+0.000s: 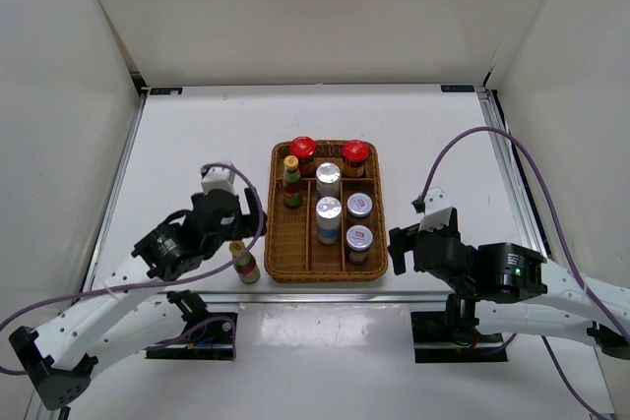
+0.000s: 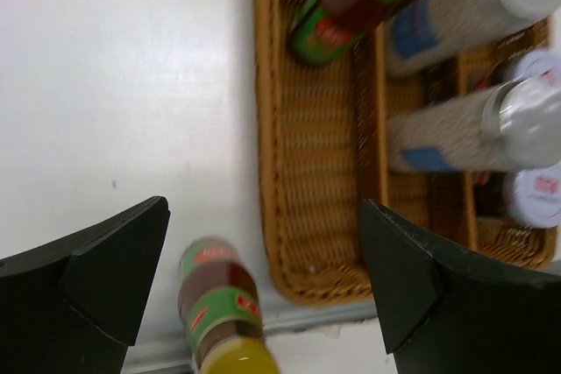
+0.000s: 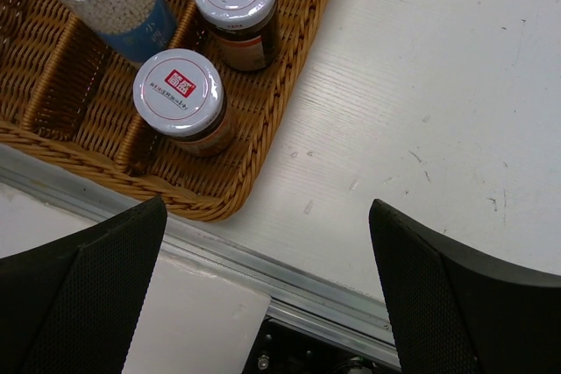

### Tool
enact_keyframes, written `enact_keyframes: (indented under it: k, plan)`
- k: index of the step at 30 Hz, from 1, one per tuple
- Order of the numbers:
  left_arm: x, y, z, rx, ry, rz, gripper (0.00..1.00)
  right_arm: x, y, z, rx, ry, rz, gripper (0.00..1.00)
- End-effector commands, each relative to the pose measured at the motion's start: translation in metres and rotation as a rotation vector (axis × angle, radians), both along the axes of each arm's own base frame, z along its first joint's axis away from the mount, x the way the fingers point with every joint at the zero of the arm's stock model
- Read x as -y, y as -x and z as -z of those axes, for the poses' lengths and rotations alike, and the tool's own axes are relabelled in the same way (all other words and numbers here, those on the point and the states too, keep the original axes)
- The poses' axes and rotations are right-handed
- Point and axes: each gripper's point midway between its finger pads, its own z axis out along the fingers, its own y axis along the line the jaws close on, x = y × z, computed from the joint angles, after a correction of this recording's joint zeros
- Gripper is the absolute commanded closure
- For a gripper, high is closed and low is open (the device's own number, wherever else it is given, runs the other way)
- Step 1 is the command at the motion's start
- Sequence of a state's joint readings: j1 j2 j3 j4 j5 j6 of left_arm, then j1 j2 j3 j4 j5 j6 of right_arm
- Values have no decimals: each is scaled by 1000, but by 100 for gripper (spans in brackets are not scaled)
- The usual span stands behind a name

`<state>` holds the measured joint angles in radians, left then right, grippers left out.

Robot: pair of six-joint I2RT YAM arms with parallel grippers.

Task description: Organize the condiment bottles

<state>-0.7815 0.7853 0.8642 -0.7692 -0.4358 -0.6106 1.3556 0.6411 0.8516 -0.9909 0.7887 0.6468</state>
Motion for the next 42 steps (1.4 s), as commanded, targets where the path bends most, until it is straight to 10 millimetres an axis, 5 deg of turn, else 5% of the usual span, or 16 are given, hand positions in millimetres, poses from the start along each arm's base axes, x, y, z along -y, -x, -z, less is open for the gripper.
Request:
enact_keyframes:
  k: [1, 7, 14, 16, 19, 20, 22, 28, 34, 38, 42]
  plan:
    - [-12, 26, 32, -108, 75, -103, 0, -4, -1, 0, 9, -22, -2, 1]
    - [-14, 50, 66, -191, 96, -87, 0, -4, -1, 0, 9, -22, -2, 1]
    - [-14, 51, 74, -208, 74, -92, 2, -5, -1, 1, 10, -6, -7, 1]
    - [-15, 50, 75, -209, 60, -100, 7, -5, -1, 1, 10, -6, -7, 1]
    - [-16, 46, 78, -205, 35, -108, 34, -5, -1, 1, 10, -6, -7, 1]
    - [-17, 43, 72, -188, 40, -116, 46, -5, -1, 1, 10, -6, -7, 1]
    - [-22, 39, 65, -163, 18, -137, 52, -5, -1, 1, 10, -6, -7, 1]
    - [-32, 25, 16, -98, -90, -149, 89, -5, -1, 1, 10, -6, -7, 1]
    - [-25, 8, -63, 45, -56, -106, 89, -5, -1, 1, 10, -6, -7, 1]
    - [16, -16, -94, 164, 29, 4, 89, -5, -1, 3, 8, 3, -7, 1]
    - [55, -40, -67, 171, -17, 88, 89, -5, -1, 1, 10, -6, -7, 1]
